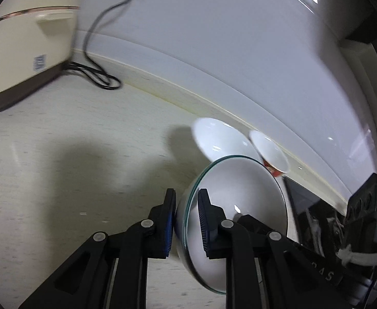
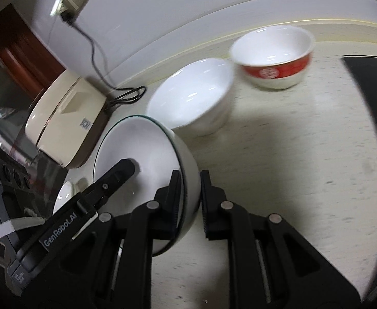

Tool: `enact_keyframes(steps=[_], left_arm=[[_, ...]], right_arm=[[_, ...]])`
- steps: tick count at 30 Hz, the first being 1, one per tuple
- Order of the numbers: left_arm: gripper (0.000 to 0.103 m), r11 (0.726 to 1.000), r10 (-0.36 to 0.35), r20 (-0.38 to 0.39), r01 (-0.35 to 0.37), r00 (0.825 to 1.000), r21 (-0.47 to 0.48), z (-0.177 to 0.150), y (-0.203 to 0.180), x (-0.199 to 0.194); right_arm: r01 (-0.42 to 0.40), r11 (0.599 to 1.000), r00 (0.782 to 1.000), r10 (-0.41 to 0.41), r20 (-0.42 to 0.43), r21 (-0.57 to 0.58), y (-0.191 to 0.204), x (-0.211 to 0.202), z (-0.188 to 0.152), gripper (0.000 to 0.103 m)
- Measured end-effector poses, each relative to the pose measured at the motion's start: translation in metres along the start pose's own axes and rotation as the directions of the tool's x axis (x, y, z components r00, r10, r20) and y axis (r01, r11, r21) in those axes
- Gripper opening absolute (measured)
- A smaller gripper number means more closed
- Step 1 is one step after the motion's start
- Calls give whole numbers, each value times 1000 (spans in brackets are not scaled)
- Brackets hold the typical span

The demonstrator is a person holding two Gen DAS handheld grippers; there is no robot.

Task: Organize plates and bowls
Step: 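Lift the bowl with both tools and carry it toward the plate stack, then lower the bowl beside the plates and open both tools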

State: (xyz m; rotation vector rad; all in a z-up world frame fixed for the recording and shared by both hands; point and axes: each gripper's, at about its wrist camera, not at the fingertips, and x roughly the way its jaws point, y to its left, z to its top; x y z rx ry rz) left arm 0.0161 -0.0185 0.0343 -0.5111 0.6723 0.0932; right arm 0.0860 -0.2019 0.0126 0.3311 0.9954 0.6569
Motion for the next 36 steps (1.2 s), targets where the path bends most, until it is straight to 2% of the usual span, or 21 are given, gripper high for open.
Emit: enact_keyframes(steps=[6, 8, 15, 18, 22, 25, 27, 29, 30, 31, 32, 34, 36], left_arm=[[18, 992, 38, -29, -42, 999, -119, 1, 40, -7], [19, 987, 50, -26, -54, 998, -150, 2, 52, -11], [23, 972, 116, 2, -113, 993, -208, 8, 75, -19], [26, 957, 135, 15, -126, 991, -260, 10, 88, -24], [32, 937, 171, 30, -153, 985, -313, 12, 102, -29], [33, 933, 187, 41, -164, 981, -320, 12, 104, -31], [33, 930, 190, 42, -166, 981, -329, 12, 105, -31], [37, 924, 191, 47, -164, 980, -345, 11, 107, -31], [45, 922, 200, 54, -170, 978, -347, 11, 107, -33], [56, 920, 214, 70, -177, 974, -349, 11, 106, -36], [62, 919, 225, 87, -182, 970, -350, 11, 106, -40], [73, 919, 243, 130, -185, 961, -349, 11, 102, -48], [78, 921, 255, 187, -179, 949, -346, 11, 99, -59]], right_arm=[[-91, 995, 995, 93, -35, 33, 18, 24, -8, 21], [-134, 990, 990, 136, -48, 49, 26, 32, -13, 22], [-186, 980, 980, 191, -60, 75, 43, 47, -20, 23], [-227, 971, 970, 232, -72, 75, 52, 55, -19, 25], [-236, 971, 966, 239, -103, 36, 66, 65, -23, 26], [-239, 971, 965, 239, -104, 19, 71, 68, -23, 26], [-252, 968, 961, 253, -108, 16, 71, 69, -23, 31], [-252, 968, 962, 252, -105, 15, 73, 70, -24, 42], [-245, 970, 964, 244, -103, 2, 74, 68, -24, 47], [-242, 970, 966, 240, -93, -9, 75, 66, -23, 58], [-239, 971, 968, 237, -82, -16, 77, 64, -23, 68], [-223, 974, 974, 222, -38, -34, 76, 54, -20, 71], [-197, 980, 980, 197, 11, -35, 71, 42, -17, 71]])
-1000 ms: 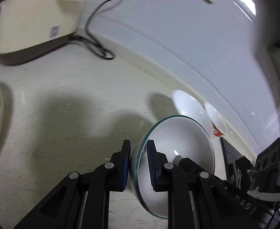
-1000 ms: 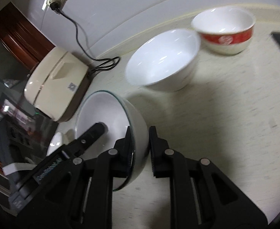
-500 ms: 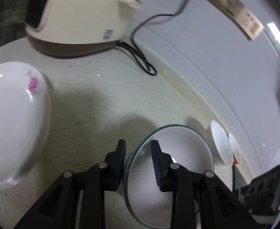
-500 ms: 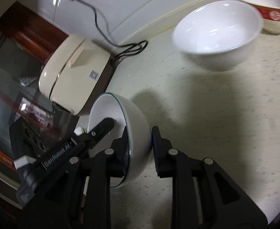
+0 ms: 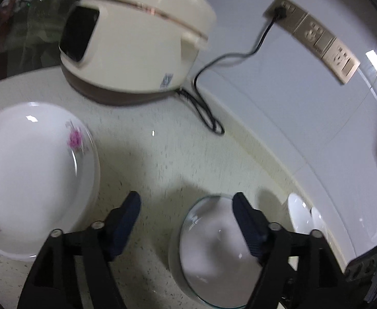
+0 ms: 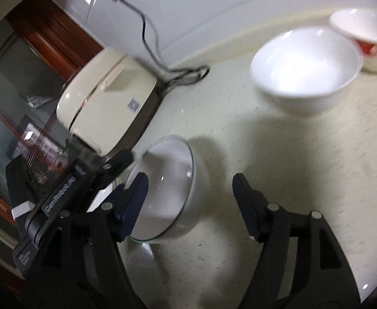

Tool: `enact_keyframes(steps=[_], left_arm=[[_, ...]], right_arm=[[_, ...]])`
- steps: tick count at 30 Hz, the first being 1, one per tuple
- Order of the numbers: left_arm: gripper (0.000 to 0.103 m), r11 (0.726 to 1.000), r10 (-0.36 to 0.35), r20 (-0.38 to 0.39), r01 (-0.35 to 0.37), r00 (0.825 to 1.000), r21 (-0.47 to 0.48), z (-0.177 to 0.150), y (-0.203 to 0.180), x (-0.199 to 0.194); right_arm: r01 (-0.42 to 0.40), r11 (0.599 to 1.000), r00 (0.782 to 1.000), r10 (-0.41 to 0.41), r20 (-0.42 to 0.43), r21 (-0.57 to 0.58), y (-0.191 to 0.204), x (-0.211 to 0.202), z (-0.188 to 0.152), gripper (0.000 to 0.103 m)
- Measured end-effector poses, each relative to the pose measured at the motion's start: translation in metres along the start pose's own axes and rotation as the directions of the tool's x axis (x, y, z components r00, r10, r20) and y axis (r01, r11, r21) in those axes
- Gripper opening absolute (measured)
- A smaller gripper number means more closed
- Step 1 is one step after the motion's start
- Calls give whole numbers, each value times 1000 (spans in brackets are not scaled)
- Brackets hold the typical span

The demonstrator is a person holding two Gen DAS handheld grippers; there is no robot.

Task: Organize plates and bowls
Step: 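Lower the bowl beside the plates and open both tools, then move both tools to the plain white bowl and close on its rim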

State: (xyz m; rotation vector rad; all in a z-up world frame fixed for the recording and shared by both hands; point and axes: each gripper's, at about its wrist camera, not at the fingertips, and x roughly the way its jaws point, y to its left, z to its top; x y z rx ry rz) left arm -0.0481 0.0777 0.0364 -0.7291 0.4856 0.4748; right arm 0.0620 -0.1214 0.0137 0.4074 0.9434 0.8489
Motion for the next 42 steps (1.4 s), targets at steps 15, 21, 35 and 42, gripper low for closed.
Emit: enact_keyframes(steps=[15, 21, 35, 42], left_arm=[[87, 894, -351, 92, 304, 932, 330, 33, -139, -43], [87, 876, -380, 33, 348, 924, 333, 21, -131, -8], [90, 887, -340, -176, 377, 924, 268, 17, -127, 27], [90, 892, -289, -252, 355, 924, 280, 11, -130, 39]], right_arm=[[159, 970, 841, -229, 491, 182, -65, -135, 23, 81], [200, 952, 874, -281, 397, 233, -89, -117, 25, 81], [328, 910, 907, -378, 185, 252, -83, -40, 61, 80], [369, 882, 914, -402, 57, 293, -96, -6, 71, 41]])
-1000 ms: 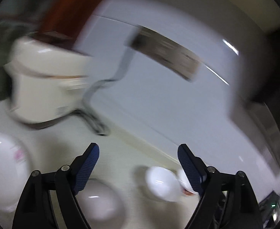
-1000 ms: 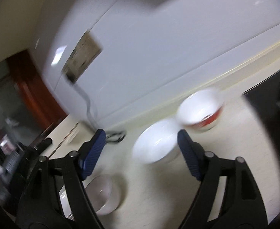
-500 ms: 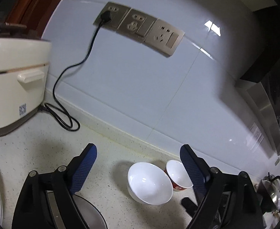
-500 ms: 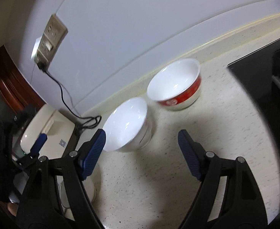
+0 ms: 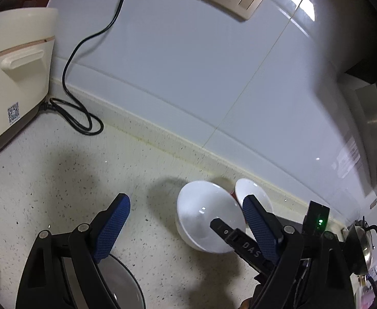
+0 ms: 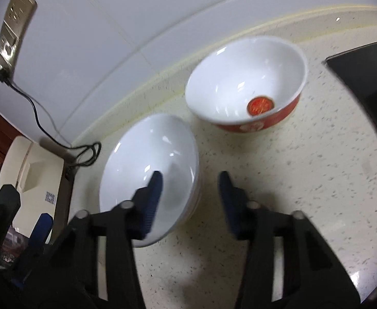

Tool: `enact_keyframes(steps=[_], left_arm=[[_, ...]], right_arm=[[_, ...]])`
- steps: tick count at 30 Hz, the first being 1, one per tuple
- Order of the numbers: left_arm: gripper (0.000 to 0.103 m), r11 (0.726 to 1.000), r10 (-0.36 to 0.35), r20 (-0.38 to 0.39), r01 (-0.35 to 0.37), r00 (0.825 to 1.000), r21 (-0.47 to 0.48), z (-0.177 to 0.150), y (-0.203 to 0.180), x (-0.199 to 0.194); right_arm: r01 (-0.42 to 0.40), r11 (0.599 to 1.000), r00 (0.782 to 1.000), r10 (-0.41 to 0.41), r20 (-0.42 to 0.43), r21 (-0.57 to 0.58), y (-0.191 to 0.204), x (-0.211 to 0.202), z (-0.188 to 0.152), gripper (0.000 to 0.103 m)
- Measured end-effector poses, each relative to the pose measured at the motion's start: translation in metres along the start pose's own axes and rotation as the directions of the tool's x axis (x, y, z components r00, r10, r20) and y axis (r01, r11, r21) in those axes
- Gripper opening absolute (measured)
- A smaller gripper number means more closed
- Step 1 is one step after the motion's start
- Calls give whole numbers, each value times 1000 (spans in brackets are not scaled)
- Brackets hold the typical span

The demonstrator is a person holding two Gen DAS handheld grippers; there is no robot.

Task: Organize plates and bowls
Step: 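Move both tools to the plain white bowl and close on its rim, then lift the white bowl with both tools and carry it toward the green-rimmed bowl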

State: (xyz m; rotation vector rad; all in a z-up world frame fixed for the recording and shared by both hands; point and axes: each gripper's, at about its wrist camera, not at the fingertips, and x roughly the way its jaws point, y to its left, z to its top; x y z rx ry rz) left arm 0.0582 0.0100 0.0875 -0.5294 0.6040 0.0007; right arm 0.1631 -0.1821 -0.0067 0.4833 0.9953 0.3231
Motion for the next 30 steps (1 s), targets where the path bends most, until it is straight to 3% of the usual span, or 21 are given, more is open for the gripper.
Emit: enact_keyframes(steps=[1, 7, 11, 16, 20, 30], left_arm=[[90, 1000, 6, -7, -6, 1000, -4, 0, 1, 2], [90, 1000, 24, -68, -22, 997, 18, -4, 1, 15], [90, 993, 56, -128, -43, 990, 106, -12, -13, 25], [90, 964, 109, -220, -49, 969, 260, -32, -41, 34], [90, 944, 137, -290, -36, 947, 328, -47, -55, 39], [85, 928, 211, -324, -85, 922, 363, -58, -48, 58]], right_arm=[[5, 1000, 1000, -5, -14, -16, 2, 2, -2, 34], [15, 999, 1000, -16, -23, -30, -1, -6, -9, 18], [35, 998, 999, -36, -28, -53, -13, -26, -18, 14], [53, 996, 998, -51, 29, -67, -36, -65, -36, 13], [40, 998, 999, -39, 26, -58, -47, -77, -43, 15], [89, 989, 996, -89, 1, -116, -42, -73, -45, 17]])
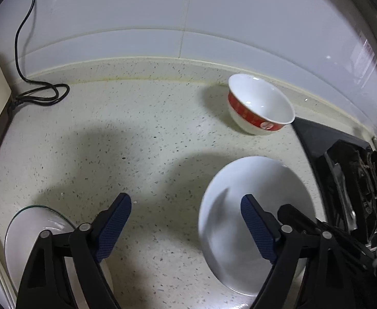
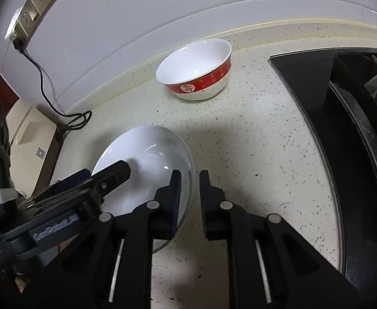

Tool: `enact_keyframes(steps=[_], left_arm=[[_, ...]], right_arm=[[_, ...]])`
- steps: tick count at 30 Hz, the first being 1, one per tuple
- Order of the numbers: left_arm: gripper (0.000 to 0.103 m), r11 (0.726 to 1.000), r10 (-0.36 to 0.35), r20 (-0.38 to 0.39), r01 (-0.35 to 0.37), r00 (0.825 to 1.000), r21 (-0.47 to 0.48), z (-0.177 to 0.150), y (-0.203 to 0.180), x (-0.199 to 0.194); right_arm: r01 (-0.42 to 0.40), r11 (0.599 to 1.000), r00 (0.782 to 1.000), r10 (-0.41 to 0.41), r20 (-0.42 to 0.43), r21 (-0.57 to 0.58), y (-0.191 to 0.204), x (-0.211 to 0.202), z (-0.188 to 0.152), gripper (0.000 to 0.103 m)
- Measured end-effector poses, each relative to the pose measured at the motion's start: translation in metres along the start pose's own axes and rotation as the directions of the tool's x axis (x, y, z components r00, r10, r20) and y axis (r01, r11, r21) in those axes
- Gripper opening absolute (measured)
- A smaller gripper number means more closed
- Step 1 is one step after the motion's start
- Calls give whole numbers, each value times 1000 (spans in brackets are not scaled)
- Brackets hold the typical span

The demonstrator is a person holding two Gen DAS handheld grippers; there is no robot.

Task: Organize plates and bowls
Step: 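Lift the white bowl with both tools and carry it toward the green-rimmed bowl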

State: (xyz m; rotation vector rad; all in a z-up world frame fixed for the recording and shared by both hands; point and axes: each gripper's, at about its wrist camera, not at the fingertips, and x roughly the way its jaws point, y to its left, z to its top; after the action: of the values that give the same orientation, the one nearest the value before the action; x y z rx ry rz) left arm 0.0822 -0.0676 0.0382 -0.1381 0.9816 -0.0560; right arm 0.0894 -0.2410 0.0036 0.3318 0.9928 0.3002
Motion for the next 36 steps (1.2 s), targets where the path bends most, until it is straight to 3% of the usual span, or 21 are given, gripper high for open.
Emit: enact_keyframes(steps=[2, 4, 8, 10, 11, 15, 27, 30, 32, 36], left_arm=[[81, 1000, 16, 5, -16, 1000, 8, -1, -1, 2], [65, 1000, 18, 18, -18, 1000, 13, -2, -2, 3], [49, 999, 3, 41, -5, 999, 46, -3, -9, 1], [26, 997, -25, 41, 22, 999, 71, -4, -14, -1], [21, 995, -37, 43, 33, 998, 89, -5, -18, -2], [19, 992, -13, 74, 4, 997, 123, -6, -27, -7], [30, 993, 88, -33, -85, 996, 77, -11, 0, -5], [33, 998, 45, -24, -44, 999, 46, -11, 12, -9], [37, 1000, -16, 35, 15, 999, 23, -9, 14, -18], [63, 996, -7, 112, -2, 994, 85, -13, -1, -28]], right_arm=[[3, 1000, 1000, -3, -18, -11, 3, 7, -4, 19], [20, 999, 999, -21, -26, -34, 6, 10, -9, 20], [37, 998, 999, -37, -14, -55, 8, 13, -15, 19], [37, 997, 999, -37, -8, -65, 7, 12, -17, 18], [32, 998, 999, -32, -6, -63, 6, 13, -17, 17], [19, 999, 1000, -20, -14, -38, 0, 13, -16, 15], [-105, 993, 993, 101, -53, -61, 23, 21, -24, 17], [-90, 991, 995, 85, -50, -95, 34, 23, -28, 15], [-69, 993, 997, 65, -45, -100, 34, 23, -29, 14], [-56, 996, 998, 53, -39, -72, 25, 20, -26, 14]])
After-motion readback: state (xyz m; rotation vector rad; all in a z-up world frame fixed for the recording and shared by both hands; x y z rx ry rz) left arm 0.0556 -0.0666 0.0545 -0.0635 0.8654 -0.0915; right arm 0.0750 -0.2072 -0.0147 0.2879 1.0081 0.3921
